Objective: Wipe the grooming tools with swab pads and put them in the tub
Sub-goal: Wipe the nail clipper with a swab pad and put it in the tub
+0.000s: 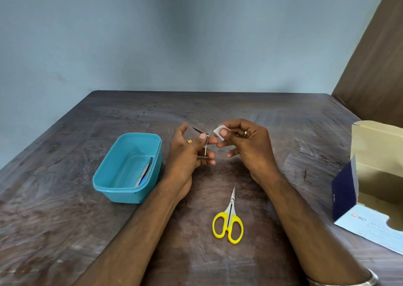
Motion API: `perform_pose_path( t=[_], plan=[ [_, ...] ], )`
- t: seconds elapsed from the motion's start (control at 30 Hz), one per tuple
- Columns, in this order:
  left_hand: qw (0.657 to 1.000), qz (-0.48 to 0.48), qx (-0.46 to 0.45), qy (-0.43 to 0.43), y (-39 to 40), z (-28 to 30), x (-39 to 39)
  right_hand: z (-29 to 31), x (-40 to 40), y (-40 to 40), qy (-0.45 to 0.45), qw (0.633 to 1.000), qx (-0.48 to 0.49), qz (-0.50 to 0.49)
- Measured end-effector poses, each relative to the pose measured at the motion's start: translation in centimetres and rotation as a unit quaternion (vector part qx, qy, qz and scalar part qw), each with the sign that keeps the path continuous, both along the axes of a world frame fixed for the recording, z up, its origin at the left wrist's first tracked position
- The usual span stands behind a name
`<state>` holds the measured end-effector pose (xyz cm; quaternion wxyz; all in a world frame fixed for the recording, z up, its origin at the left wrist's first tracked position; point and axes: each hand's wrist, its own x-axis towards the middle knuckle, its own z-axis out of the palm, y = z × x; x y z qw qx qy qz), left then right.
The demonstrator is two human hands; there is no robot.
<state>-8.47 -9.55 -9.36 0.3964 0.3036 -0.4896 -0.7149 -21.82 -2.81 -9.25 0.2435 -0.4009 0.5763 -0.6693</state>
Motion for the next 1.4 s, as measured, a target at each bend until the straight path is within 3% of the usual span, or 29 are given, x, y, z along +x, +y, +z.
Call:
perform_pose_path(
  t=[0.23,0.53,1.4],
  plan=[
    [0.994,-0.018,-0.077,-0.075,0.34,-0.23,-0.03,-0.31,-0.33,0.0,0.031,0.999,0.01,-0.023],
    [0.953,0.066,-0.234,-0.18,0.73,-0.24,0.11,-0.02,-0.22,-0.04,0.056,0.998,-0.031,0.005],
    [0.934,0.089,-0.286,-0.194,0.79,0.01,0.3,-0.33,-0.29,-0.06,0.126,0.992,-0.015,0.003]
  ],
)
